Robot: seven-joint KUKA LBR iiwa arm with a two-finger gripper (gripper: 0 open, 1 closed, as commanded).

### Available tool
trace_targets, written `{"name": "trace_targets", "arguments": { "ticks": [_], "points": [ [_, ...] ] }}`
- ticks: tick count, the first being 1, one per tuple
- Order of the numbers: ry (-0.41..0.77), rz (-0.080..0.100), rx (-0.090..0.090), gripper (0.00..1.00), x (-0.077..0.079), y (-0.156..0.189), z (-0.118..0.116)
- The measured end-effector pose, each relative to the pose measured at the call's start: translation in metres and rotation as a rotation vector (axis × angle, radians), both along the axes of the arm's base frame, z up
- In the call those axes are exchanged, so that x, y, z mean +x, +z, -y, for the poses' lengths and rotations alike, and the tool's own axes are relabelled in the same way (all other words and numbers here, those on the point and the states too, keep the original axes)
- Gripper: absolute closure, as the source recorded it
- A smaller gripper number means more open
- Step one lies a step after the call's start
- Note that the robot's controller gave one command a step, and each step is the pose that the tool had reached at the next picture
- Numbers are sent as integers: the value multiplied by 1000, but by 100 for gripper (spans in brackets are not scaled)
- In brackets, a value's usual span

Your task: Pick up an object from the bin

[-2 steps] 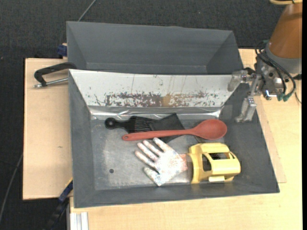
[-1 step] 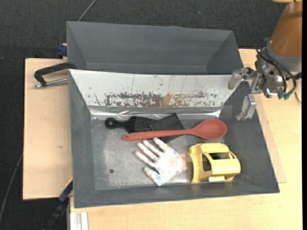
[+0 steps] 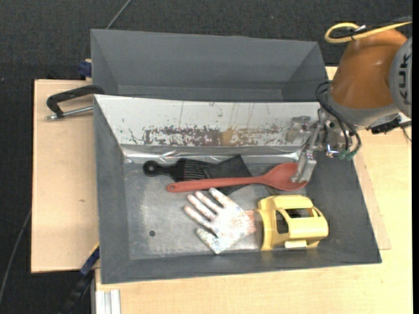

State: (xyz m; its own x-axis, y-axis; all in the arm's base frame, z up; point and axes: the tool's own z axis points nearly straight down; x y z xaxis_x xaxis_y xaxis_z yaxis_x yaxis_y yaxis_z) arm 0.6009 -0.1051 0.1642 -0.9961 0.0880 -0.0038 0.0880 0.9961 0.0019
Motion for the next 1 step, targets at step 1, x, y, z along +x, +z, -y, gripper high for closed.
{"name": "trace_targets", "arguments": {
  "ticks": [1],
  "points": [
    [-58, 8, 1, 0, -2, -1, -44]
  ]
}}
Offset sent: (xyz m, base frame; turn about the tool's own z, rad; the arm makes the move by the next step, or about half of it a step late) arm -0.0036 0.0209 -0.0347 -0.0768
